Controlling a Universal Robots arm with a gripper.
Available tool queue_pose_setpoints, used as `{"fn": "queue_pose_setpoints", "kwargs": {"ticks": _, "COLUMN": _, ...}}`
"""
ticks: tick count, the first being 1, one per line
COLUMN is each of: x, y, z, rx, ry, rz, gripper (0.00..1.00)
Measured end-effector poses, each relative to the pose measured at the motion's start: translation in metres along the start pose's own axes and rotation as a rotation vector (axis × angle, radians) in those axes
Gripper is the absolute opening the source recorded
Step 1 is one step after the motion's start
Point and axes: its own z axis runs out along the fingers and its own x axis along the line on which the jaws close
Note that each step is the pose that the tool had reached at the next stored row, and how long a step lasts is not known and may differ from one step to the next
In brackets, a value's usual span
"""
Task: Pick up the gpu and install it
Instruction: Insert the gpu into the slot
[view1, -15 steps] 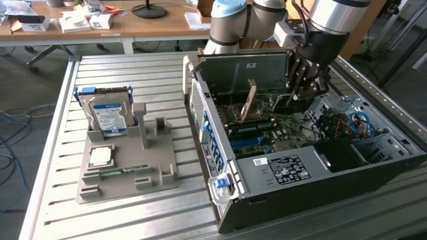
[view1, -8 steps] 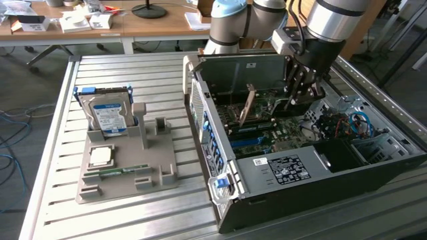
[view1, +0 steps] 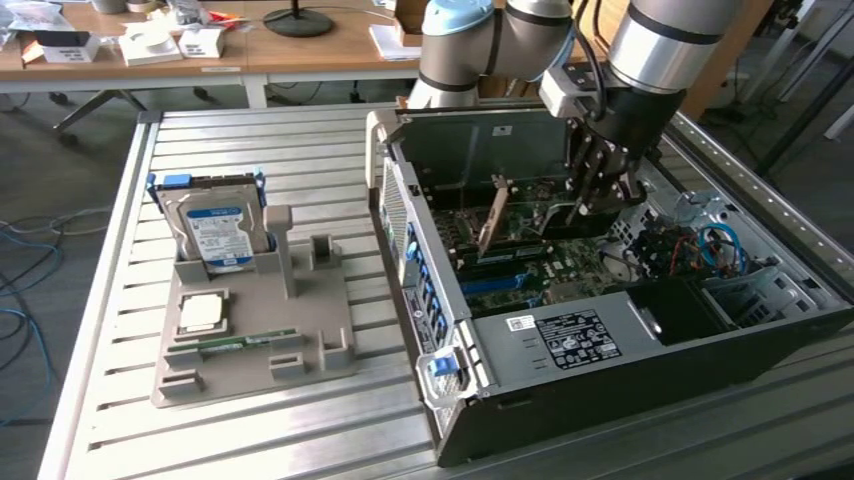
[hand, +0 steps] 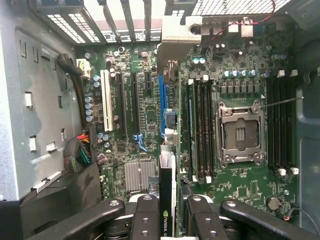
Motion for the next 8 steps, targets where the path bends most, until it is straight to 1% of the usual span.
{"fn": "queue_pose_setpoints", "kwargs": {"ticks": 3, "x": 0.0000, "y": 0.0000, "z": 0.0008, "rx": 0.0005, "ry": -0.0006, "rz": -0.003, "gripper": 0.26}}
{"fn": "queue_pose_setpoints", "kwargs": {"ticks": 8, "x": -0.0003, "y": 0.0002, "z": 0.0016, "rx": -0.0003, "ry": -0.0005, "rz": -0.029, "gripper": 0.26}}
